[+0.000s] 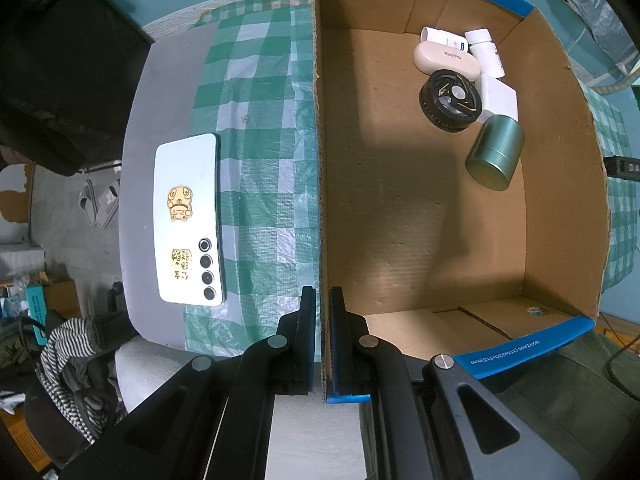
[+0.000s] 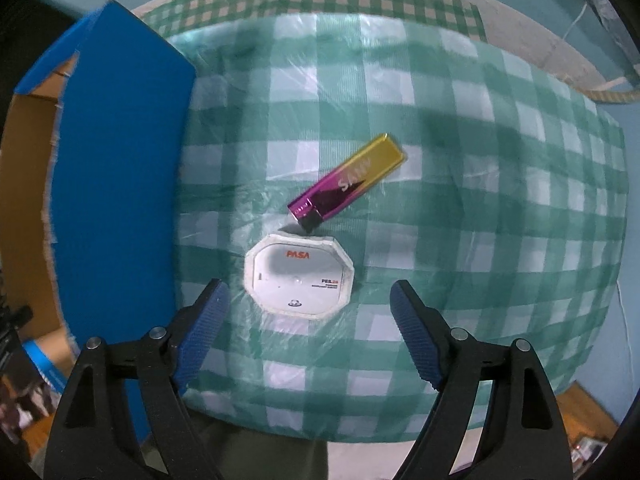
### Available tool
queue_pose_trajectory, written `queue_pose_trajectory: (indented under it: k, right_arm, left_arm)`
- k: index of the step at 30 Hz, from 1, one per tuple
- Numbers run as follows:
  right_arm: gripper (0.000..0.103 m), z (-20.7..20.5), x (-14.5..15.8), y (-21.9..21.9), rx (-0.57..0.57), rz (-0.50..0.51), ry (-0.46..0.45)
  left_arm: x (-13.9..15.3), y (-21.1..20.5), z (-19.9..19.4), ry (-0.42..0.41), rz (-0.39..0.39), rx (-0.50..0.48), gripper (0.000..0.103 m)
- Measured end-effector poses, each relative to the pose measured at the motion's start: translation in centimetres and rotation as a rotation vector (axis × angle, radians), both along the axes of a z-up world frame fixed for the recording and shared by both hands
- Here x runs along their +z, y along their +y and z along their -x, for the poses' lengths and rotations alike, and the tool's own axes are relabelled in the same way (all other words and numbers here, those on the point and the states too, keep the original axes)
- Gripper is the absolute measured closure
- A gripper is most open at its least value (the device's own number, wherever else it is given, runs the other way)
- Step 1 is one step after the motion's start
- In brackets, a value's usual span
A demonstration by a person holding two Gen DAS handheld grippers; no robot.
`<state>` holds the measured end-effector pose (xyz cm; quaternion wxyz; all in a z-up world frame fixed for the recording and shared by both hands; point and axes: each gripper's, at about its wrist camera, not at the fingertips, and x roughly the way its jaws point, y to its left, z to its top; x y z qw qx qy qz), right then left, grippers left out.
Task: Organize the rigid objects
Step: 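Move the right tool back over the white octagonal PASA device, then close the right tool on the PASA device, then carry the PASA device with the right tool into the box and release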
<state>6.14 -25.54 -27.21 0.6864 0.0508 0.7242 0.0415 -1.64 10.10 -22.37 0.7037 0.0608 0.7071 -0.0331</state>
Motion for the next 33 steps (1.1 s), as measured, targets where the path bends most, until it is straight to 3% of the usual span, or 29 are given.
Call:
queue_pose_trajectory:
  k: [19, 24, 33]
  right_arm:
    - [0.021, -0.2, -4.1, 1.7, 0.003, 0.081, -0.028]
    - [0.031, 0.4, -5.0, 2.6, 0.000, 0.074, -0.034]
    - [0.032, 0.6, -4.9, 3.0, 0.037, 0.082, -0.038]
  left_arm:
    - [0.1, 0.1, -0.2, -0.001, -0.003, -0.003, 0.096]
    - [0.1, 0.1, -0.2, -0.001, -0.003, -0.003, 0.096]
    - [0.1, 0.2, -0.4, 0.003, -0.002, -0.004, 0.096]
